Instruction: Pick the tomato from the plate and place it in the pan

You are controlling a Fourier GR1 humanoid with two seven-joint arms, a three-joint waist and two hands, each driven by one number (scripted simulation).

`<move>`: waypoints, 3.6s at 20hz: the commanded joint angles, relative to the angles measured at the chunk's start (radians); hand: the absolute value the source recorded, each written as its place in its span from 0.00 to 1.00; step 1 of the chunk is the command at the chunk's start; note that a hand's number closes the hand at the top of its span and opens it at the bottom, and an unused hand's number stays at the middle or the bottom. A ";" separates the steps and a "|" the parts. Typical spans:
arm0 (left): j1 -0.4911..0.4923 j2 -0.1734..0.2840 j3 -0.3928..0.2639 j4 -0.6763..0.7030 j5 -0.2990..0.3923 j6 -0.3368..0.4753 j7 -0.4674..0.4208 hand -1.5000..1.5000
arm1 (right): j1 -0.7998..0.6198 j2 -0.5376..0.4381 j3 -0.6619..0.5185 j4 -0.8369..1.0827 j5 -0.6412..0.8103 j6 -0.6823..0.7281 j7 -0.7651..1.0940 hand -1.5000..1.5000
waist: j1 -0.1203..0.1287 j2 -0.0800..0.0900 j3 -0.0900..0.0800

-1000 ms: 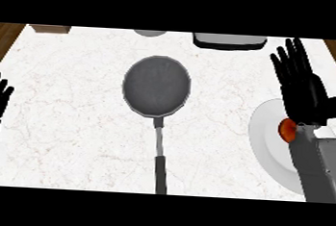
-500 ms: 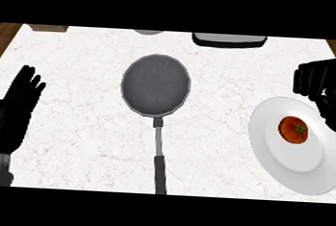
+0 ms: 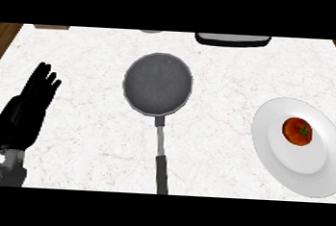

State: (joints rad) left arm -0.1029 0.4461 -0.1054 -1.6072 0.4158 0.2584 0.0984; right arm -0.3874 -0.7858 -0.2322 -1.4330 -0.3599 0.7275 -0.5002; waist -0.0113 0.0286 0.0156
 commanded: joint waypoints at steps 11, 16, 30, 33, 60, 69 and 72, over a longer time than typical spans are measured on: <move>-0.054 -0.027 -0.062 0.011 -0.039 0.006 0.038 0.50 | 0.075 -0.207 0.139 -0.087 0.533 -0.158 -0.525 0.00 | 0.051 -0.006 -0.007; -0.090 -0.052 -0.068 0.044 -0.057 0.026 0.037 0.50 | 0.137 -0.275 0.294 -0.051 0.769 -0.362 -0.640 0.00 | 0.050 -0.004 -0.009; -0.073 -0.059 -0.026 0.092 -0.063 -0.009 0.013 0.50 | 0.117 -0.287 0.431 0.193 1.129 -0.839 -0.763 0.00 | 0.024 -0.024 -0.015; -0.079 -0.044 0.008 0.087 -0.044 -0.019 0.047 0.50 | 0.142 -0.262 0.413 0.236 1.165 -0.923 -0.767 0.00 | 0.017 -0.026 -0.015; -0.112 -0.114 0.066 0.010 -0.164 -0.040 0.170 0.50 | 0.090 0.034 0.463 0.291 1.474 -0.940 -0.569 0.00 | 0.018 -0.028 -0.015; -0.046 -0.182 0.071 0.012 -0.205 -0.079 0.106 0.50 | 0.007 0.091 0.405 0.444 1.509 -0.956 -0.659 0.00 | 0.019 -0.027 -0.015; -0.075 -0.176 0.083 -0.024 -0.215 -0.058 0.174 0.50 | 0.008 0.104 0.418 0.417 1.512 -0.909 -0.648 0.00 | 0.017 -0.028 -0.015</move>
State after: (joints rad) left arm -0.1655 0.2771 -0.0285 -1.5986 0.2175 0.1839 0.2282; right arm -0.3520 -0.6906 0.1932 -1.0446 1.1496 -0.1993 -1.0508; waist 0.0057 0.0009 0.0003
